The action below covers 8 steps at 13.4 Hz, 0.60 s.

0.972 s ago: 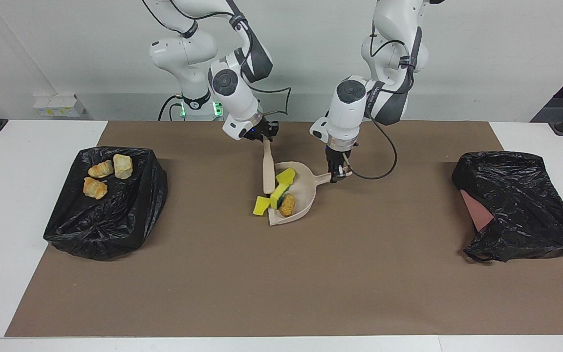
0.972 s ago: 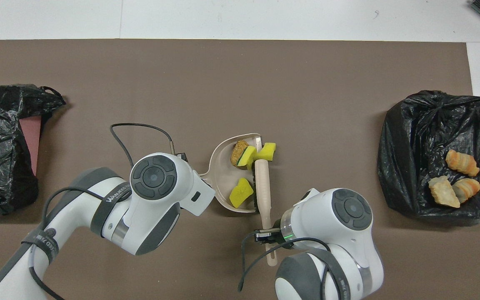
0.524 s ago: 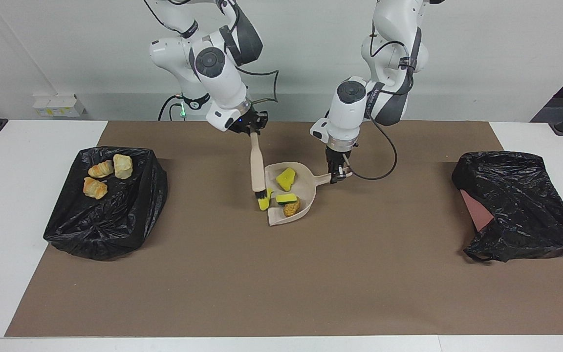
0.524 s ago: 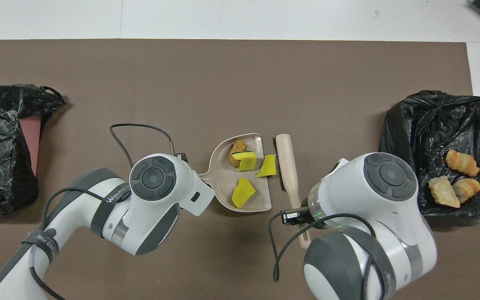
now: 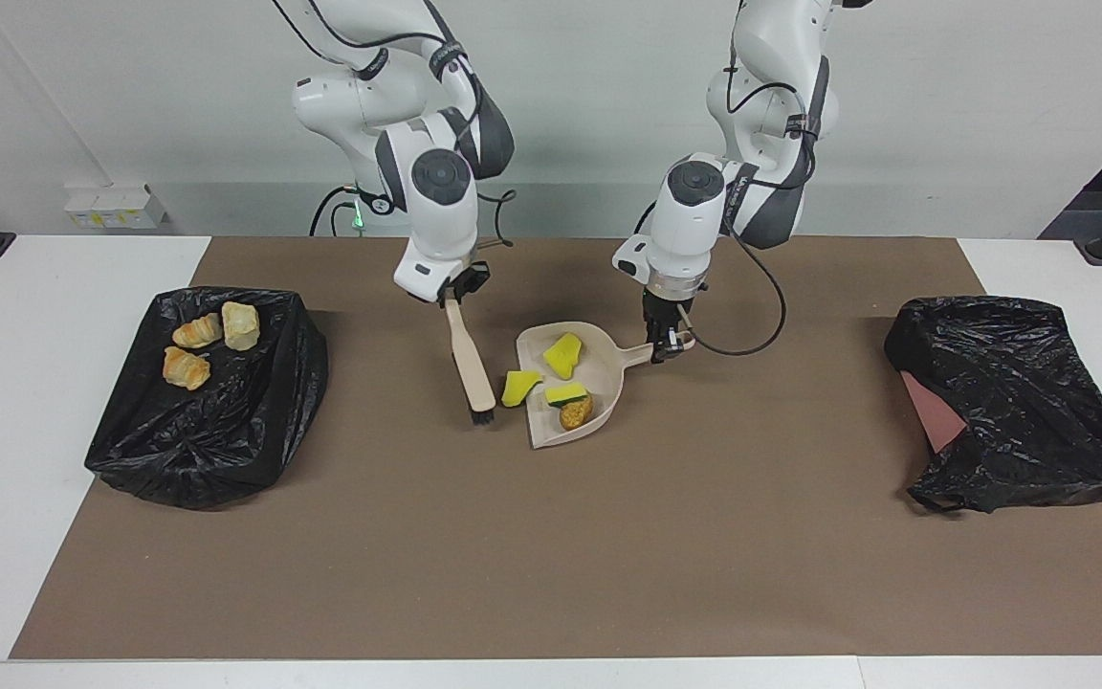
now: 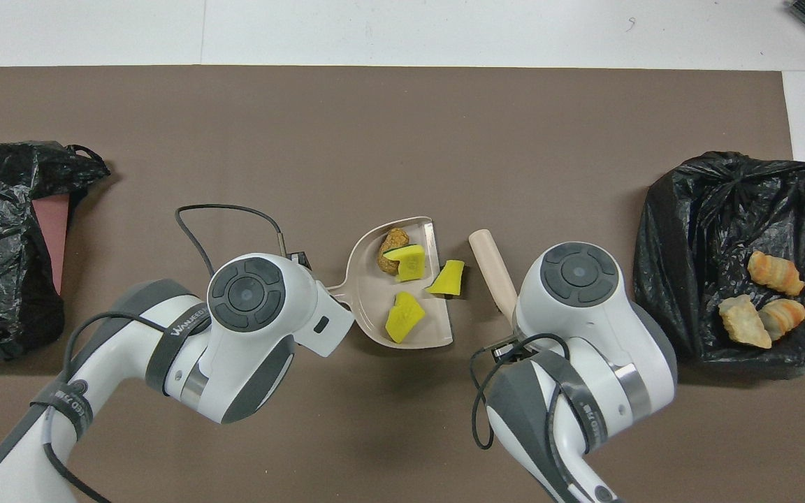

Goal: Sweep and dump trash in bin
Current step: 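Sweep the sponges and bread into the dustpan with the right gripper's brush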

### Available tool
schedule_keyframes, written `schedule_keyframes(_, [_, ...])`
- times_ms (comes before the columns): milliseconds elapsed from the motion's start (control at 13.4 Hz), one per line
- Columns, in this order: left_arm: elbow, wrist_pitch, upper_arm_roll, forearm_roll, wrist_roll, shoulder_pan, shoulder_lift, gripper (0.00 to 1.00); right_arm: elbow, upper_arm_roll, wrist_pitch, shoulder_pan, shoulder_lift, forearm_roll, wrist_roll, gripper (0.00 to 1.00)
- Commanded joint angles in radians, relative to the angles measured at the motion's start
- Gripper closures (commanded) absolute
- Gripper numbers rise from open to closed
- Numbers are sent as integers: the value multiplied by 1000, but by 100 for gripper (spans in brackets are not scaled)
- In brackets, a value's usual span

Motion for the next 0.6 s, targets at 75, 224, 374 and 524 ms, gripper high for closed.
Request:
schedule_keyframes(75, [-20,29,2,-8,18,8,-1,100,-6,9,25,38,-8,192,-34,100])
schedule_keyframes(224, [-20,32,2,-8,19,3,-1,100,-4,8,63,87,-8,334,-13,100])
schedule_keyframes(374, [-20,32,2,-8,21,0,-3,100,14,6,52,100,-22,332,32,100])
schedule_keyframes(524, [-16,36,0,-10,18,12,0,100,13,0,11,85,-66,274,53,100])
